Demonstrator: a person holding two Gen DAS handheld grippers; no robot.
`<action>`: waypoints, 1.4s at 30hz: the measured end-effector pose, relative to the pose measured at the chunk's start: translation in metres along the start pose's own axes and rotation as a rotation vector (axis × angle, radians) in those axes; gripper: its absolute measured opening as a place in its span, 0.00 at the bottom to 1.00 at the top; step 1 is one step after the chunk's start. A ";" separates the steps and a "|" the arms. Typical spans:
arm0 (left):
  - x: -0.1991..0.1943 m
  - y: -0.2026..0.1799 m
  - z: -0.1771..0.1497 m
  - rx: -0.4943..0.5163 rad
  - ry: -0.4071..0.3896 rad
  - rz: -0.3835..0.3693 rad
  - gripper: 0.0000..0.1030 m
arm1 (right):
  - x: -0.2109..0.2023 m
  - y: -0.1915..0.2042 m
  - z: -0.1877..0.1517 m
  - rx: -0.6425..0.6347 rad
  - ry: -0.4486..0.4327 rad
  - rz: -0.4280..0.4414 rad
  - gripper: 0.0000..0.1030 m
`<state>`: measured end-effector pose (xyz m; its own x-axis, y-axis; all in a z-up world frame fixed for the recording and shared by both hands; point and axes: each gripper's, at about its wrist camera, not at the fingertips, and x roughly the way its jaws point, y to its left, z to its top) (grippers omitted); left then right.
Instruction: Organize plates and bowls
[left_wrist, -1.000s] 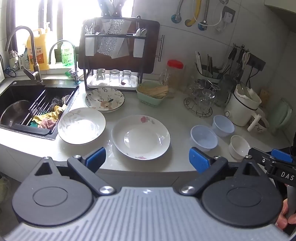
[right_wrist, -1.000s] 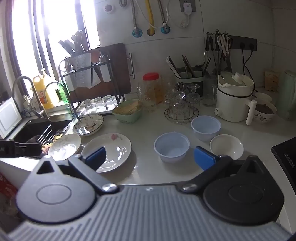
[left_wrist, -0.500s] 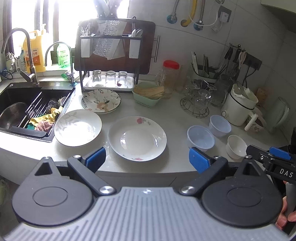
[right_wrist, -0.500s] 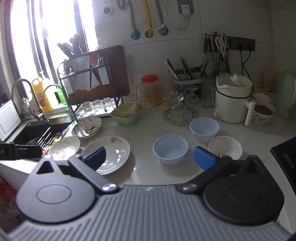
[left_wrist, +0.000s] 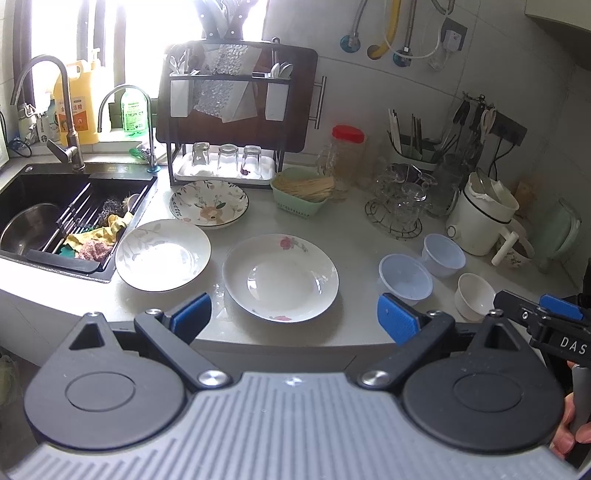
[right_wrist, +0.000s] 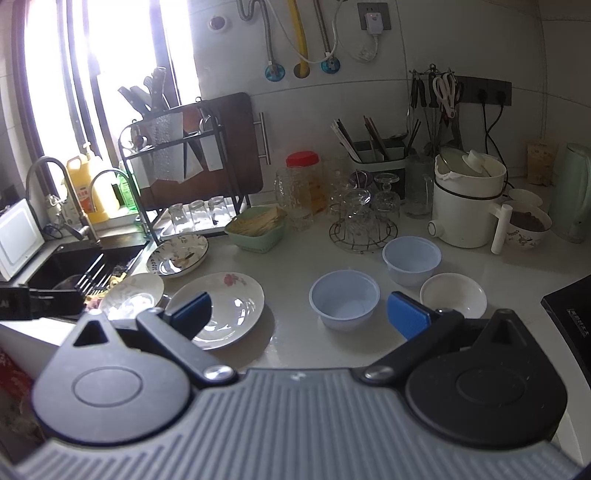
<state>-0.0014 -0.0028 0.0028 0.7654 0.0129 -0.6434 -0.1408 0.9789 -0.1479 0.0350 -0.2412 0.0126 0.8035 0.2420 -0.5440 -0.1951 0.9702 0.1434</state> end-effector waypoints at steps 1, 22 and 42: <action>0.000 0.000 0.000 -0.002 0.001 0.000 0.96 | 0.000 0.000 0.000 0.000 0.002 0.001 1.00; 0.003 0.004 -0.001 -0.041 0.007 0.002 0.96 | 0.001 0.005 0.001 -0.005 0.004 0.016 1.00; 0.010 -0.009 0.006 -0.015 0.030 0.002 0.96 | 0.002 -0.002 0.004 -0.001 0.008 0.025 1.00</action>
<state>0.0115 -0.0102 0.0024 0.7463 0.0084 -0.6655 -0.1515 0.9758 -0.1576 0.0400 -0.2430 0.0146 0.7936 0.2665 -0.5470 -0.2157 0.9638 0.1566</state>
